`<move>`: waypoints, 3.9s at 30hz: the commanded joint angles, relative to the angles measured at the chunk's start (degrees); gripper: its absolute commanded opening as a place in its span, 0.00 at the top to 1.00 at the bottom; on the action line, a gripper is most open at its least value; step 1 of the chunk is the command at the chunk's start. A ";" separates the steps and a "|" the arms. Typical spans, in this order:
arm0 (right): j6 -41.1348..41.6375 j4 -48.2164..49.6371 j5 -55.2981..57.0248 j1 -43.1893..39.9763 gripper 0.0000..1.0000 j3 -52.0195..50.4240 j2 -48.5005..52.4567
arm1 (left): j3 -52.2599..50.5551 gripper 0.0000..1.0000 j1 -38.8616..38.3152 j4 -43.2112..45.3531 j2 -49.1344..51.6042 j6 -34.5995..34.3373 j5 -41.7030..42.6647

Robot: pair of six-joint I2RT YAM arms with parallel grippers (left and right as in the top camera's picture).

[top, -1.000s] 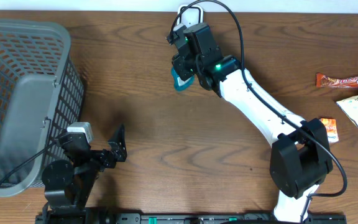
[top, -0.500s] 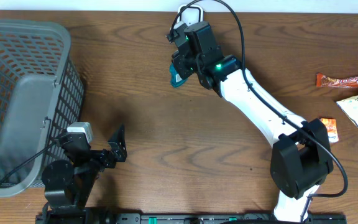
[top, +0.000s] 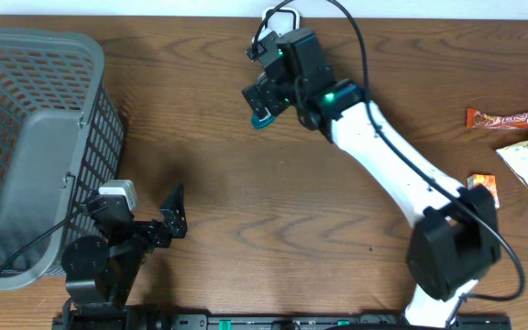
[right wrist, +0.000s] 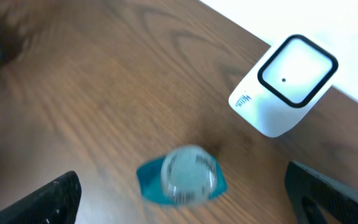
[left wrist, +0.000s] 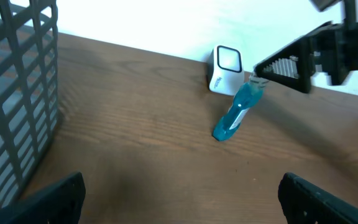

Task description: Scan the item barcode

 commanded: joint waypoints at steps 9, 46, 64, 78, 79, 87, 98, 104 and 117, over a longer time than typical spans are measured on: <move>-39.45 -14.19 -28.04 -8.04 0.01 1.42 -3.89 | -0.04 0.01 -0.13 0.07 -0.09 -0.13 0.52; -35.39 10.19 -43.32 -11.85 0.01 1.44 15.54 | -0.04 0.01 -0.13 0.07 -0.09 -0.13 0.52; -23.47 10.58 -30.29 -8.48 0.41 1.44 15.54 | -0.04 0.01 -0.13 0.07 -0.09 -0.13 0.52; -1.07 11.72 -20.37 -7.76 0.50 1.44 14.86 | -0.04 0.01 -0.13 0.07 -0.09 -0.13 0.52; -1.07 11.69 -20.20 -7.65 0.50 1.44 14.86 | -0.04 0.01 -0.13 0.07 -0.09 -0.13 0.52; -1.29 10.91 -16.20 -5.70 0.50 1.44 14.78 | -0.04 0.01 -0.13 0.07 -0.09 -0.13 0.52; -3.69 10.27 -6.64 -3.56 0.44 1.44 14.67 | -0.04 0.01 -0.13 0.07 -0.09 -0.13 0.52; -4.61 10.38 -6.27 -3.56 0.34 1.44 14.38 | -0.04 0.01 -0.15 0.07 -0.09 -0.13 0.52; -5.66 11.26 -6.29 -3.56 0.01 1.42 11.37 | -0.04 0.01 -0.13 0.07 -0.09 -0.13 0.52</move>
